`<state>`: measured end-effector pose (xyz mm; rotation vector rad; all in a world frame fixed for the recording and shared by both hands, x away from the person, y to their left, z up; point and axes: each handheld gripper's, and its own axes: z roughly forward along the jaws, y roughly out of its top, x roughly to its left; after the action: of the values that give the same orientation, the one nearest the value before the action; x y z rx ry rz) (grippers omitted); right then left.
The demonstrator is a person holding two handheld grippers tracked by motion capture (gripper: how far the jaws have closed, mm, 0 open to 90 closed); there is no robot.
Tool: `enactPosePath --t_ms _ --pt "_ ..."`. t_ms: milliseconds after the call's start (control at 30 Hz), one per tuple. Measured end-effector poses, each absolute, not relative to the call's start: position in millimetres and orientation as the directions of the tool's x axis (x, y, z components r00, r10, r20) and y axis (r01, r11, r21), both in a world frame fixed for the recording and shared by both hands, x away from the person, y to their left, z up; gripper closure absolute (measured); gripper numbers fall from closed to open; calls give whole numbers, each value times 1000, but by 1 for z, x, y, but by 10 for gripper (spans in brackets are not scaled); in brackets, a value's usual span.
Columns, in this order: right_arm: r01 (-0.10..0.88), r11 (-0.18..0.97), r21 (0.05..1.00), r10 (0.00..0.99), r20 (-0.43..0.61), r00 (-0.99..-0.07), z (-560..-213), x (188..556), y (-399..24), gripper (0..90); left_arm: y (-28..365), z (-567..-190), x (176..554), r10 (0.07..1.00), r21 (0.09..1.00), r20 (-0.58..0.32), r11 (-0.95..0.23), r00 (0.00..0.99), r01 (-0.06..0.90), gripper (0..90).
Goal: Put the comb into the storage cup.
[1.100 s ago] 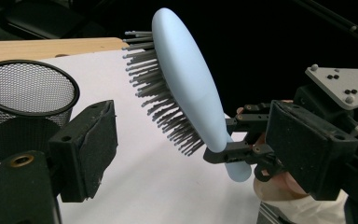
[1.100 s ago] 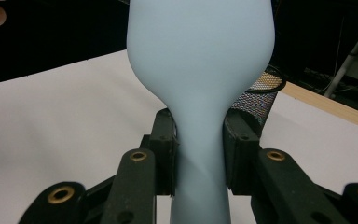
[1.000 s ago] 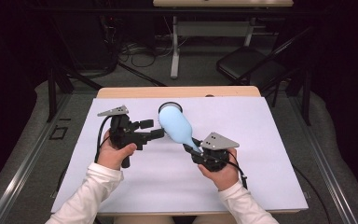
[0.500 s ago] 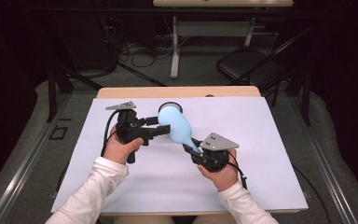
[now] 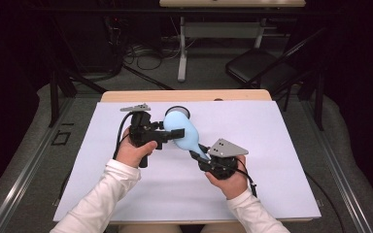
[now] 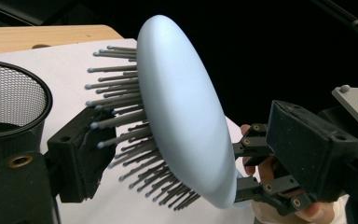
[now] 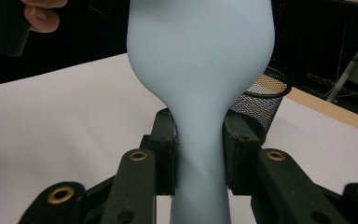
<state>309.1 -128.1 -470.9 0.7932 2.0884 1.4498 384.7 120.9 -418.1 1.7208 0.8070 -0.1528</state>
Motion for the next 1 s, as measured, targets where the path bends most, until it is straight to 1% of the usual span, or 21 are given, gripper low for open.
enactPosePath --t_ms 233,300,533,1000 --pt "185 272 944 690 -57 -722 -471 308 -128 690 116 -418 387 426 804 -500 -97 754 587 162" --pt "185 272 944 690 -57 -722 -471 308 -127 690 116 -417 388 424 798 -513 -86 746 597 165" --pt "186 274 944 689 -57 -723 -471 308 -127 690 116 -417 390 434 794 -514 -86 740 601 197" --pt "186 275 943 687 -57 -724 -471 308 -127 690 119 -417 394 409 756 -578 -59 706 652 231"
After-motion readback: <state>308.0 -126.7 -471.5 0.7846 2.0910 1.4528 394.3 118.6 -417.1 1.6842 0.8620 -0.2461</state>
